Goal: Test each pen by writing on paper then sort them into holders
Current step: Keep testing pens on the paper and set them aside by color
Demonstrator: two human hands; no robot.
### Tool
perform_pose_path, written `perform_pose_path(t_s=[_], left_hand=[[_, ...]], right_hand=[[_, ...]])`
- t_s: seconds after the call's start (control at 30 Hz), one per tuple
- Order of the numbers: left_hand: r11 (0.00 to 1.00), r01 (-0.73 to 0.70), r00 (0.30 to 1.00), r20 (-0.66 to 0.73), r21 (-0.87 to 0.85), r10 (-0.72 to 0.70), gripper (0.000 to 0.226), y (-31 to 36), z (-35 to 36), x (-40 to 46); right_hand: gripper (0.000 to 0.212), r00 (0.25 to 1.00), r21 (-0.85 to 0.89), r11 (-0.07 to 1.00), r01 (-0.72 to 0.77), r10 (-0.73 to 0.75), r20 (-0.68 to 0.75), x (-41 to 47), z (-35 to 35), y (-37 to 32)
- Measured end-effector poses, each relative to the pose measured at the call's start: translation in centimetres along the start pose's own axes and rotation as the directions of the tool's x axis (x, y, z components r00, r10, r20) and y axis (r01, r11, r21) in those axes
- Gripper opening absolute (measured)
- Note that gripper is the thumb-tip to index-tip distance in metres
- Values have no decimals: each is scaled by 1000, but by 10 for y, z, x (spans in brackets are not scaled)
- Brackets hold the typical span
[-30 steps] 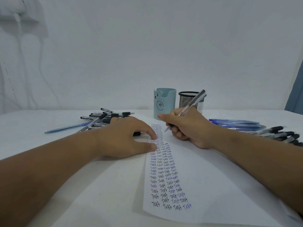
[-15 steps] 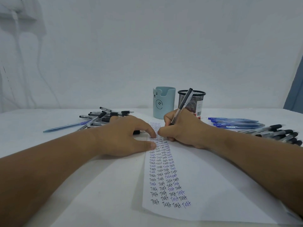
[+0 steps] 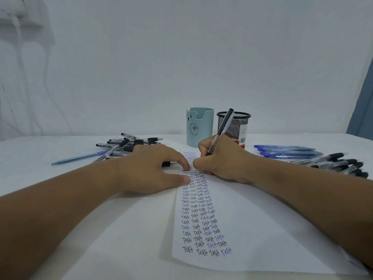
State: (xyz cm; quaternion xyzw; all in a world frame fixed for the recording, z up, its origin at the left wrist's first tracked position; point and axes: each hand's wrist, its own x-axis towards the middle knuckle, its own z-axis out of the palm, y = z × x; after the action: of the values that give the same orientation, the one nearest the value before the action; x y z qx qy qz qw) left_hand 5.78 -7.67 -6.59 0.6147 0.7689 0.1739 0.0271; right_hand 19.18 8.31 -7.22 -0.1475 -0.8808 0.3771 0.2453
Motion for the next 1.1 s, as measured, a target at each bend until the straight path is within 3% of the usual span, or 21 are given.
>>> perform_pose_path(t_s=[0.13,0.33,1.1], left_hand=[[1000,7,1000,-1,-2,-7,57,0,0,-1],[1000,9,1000,-13,11,-9,35,0,0,-1],[1000,-9,999,-32,-8,9,35,-2,1,0]], right_hand=[[33,1000,17,1000,11,-11,4,0,-1,1],[38,999,-3,1000,29,-29,23,0,-2,1],[40,998,-49,997,62,-61,13,2,-3,5]])
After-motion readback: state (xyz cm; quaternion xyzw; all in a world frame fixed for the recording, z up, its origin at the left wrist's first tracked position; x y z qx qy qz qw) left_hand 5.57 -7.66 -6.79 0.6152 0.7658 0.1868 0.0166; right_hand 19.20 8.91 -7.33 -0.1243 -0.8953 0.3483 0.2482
